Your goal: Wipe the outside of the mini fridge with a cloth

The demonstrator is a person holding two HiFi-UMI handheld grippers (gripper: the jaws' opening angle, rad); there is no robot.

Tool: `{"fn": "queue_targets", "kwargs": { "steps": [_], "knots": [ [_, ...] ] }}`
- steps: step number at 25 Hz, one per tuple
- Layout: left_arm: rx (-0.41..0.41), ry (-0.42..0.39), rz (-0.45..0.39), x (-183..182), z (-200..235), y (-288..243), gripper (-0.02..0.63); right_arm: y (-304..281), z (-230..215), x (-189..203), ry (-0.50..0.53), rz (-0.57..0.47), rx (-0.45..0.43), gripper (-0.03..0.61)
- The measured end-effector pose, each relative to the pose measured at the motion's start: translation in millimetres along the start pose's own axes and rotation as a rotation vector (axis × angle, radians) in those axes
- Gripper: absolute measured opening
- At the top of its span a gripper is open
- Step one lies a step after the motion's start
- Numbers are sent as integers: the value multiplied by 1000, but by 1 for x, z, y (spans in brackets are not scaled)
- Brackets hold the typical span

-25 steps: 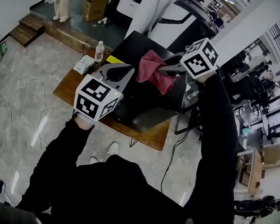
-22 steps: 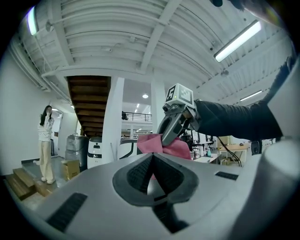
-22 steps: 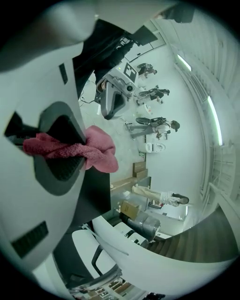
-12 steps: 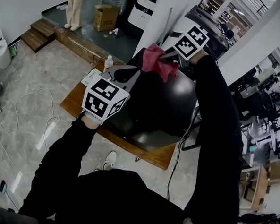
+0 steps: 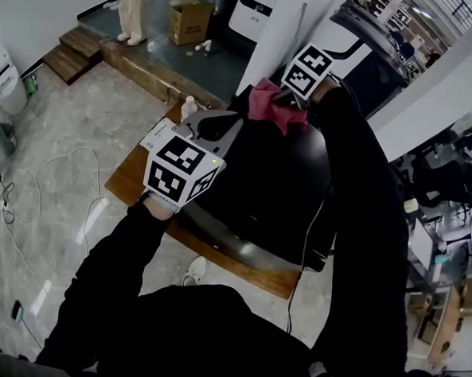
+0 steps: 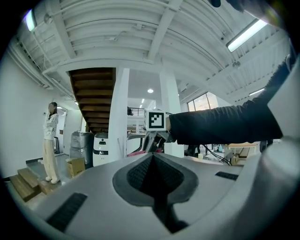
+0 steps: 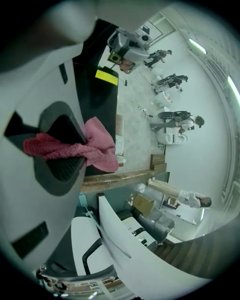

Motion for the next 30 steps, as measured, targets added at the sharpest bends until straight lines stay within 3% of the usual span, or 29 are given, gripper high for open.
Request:
{"fn": "queue_targets", "kwargs": {
  "steps": [6, 13, 19, 25, 30],
  "knots": [
    [13, -12, 51, 13, 15, -41, 6, -47, -44, 7, 24, 49, 8, 69],
    [40, -15, 67, 22, 24, -53, 6, -60, -42, 6, 101, 95, -3, 66],
    [92, -62, 62, 25, 35, -36, 6, -69, 4, -5, 138, 129, -6, 60],
    [182, -59, 59, 24, 42, -3, 6, -67, 60, -7, 36, 105, -72, 60],
    [248, -52, 58, 32, 49, 35, 6, -67, 113, -13, -27, 95, -75, 60]
  ]
}}
Point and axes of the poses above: the fingertips, and each gripper's own axes: y backward along the fingers, z to its left, x out of its underside, the point moved 3 cm from there along y, backward along the fingers, and after that the axes turned 3 degrees about -x, right-handed, at the moved point
